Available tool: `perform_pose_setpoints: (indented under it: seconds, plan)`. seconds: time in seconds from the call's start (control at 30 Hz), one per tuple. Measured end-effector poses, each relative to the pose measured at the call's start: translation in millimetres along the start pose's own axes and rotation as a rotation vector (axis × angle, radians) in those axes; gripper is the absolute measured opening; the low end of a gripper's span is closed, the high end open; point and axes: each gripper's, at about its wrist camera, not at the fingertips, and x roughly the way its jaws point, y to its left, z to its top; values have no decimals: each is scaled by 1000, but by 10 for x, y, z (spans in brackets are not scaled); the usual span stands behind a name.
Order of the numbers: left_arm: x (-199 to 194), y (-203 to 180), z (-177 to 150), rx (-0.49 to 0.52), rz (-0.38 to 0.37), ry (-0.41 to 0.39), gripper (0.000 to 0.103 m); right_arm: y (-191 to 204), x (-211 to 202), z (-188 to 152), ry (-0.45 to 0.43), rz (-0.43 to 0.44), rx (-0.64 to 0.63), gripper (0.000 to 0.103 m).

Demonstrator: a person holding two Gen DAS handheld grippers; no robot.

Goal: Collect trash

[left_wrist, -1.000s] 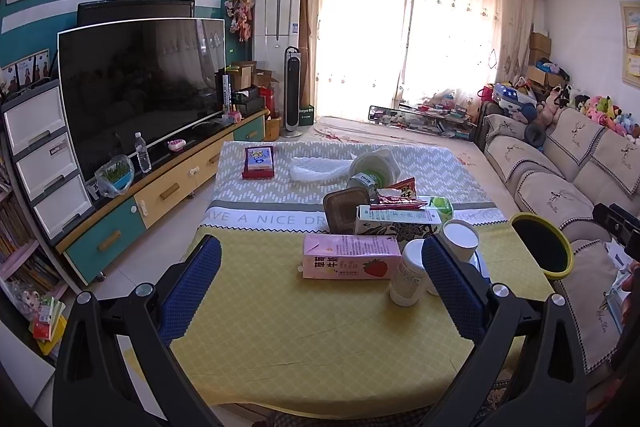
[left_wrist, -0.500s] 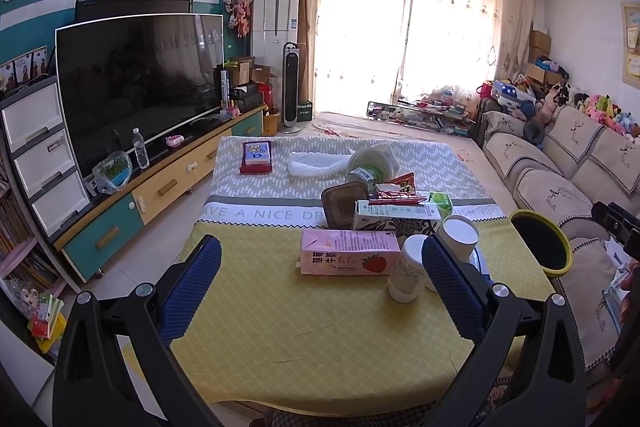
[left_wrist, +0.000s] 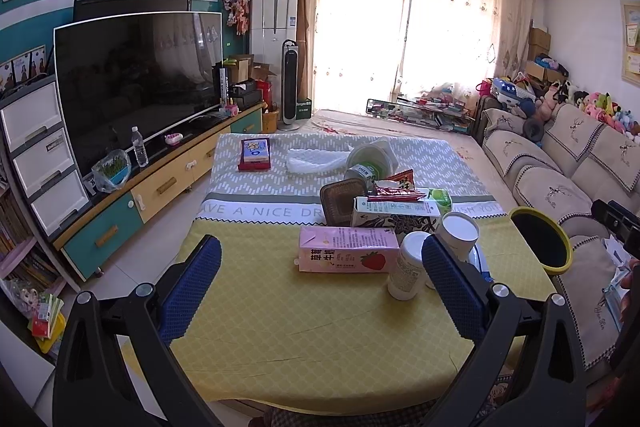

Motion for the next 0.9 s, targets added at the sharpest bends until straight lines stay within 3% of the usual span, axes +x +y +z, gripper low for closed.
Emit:
perform_pose_setpoints:
  seconds: [0.3, 0.63, 0.9]
  plan:
    - [39, -11, -25, 0, 0, 10, 99, -4, 70, -39, 16, -9, -9, 97]
    - [161, 95, -63, -23, 20, 30, 99, 254, 407, -163, 79, -7, -155, 97]
    - [347, 202, -141, -46, 34, 69, 99, 624, 963, -331, 165, 154, -184, 93]
